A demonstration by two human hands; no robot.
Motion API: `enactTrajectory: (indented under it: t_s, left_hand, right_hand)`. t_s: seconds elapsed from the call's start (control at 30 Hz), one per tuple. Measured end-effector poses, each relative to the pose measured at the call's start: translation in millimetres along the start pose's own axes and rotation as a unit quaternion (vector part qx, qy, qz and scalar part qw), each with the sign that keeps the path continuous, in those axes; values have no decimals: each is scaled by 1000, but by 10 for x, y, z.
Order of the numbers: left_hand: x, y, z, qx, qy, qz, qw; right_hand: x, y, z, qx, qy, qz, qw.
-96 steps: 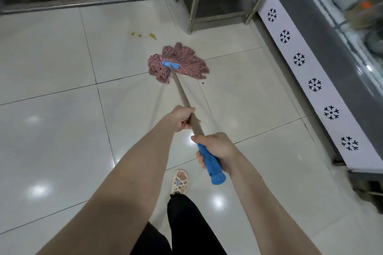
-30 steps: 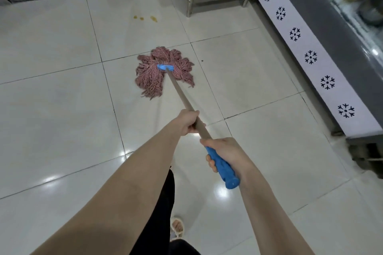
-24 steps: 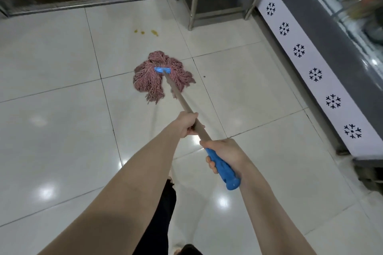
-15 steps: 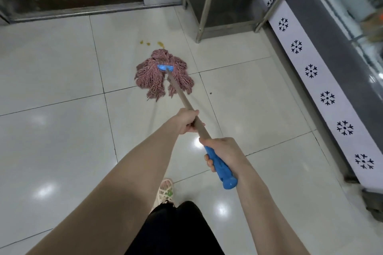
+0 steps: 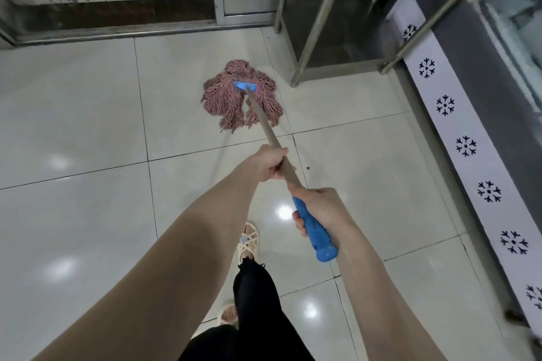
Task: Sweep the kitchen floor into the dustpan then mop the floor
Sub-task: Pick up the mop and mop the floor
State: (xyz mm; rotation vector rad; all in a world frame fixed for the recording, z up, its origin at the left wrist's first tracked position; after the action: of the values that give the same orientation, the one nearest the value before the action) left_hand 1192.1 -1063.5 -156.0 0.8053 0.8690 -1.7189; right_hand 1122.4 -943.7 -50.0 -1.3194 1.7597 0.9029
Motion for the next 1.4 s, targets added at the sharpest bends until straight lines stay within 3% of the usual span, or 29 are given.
enactTrajectory:
  t_s: [0.2, 0.53, 0.77, 1.23, 1.4]
  left_hand:
    - [492, 205, 934, -11, -15, 25, 1000]
    - [765, 1022, 1638, -52, -25, 68, 996]
    - [652, 2008, 1595, -93, -9, 79, 992]
    - [-168, 5214, 1323, -159, -3, 210, 965]
    - [-222, 5664, 1252, -171, -8, 253, 952]
  right_hand:
    - [575, -157, -971, -24, -15, -13, 1000]
    - [983, -898, -1727, -69, -5, -55, 996]
    - [925, -1745, -1799, -143, 0, -88, 986]
    - [698, -4756, -1719, -188, -39, -225, 955]
    - [703, -5119, -1749, -199, -33, -250, 947]
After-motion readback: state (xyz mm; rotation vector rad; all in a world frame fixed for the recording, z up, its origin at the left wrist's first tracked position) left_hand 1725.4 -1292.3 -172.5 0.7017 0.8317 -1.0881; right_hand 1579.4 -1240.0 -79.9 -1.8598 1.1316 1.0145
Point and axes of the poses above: each hand's wrist, its own x-axis towards the middle knuckle, its own y-axis out of the back of the hand, z = x × y, the point moved 5 cm from there along x, towards the middle knuckle, and after that the axes turned 2 degrees about -x, right-handed, at the moved point
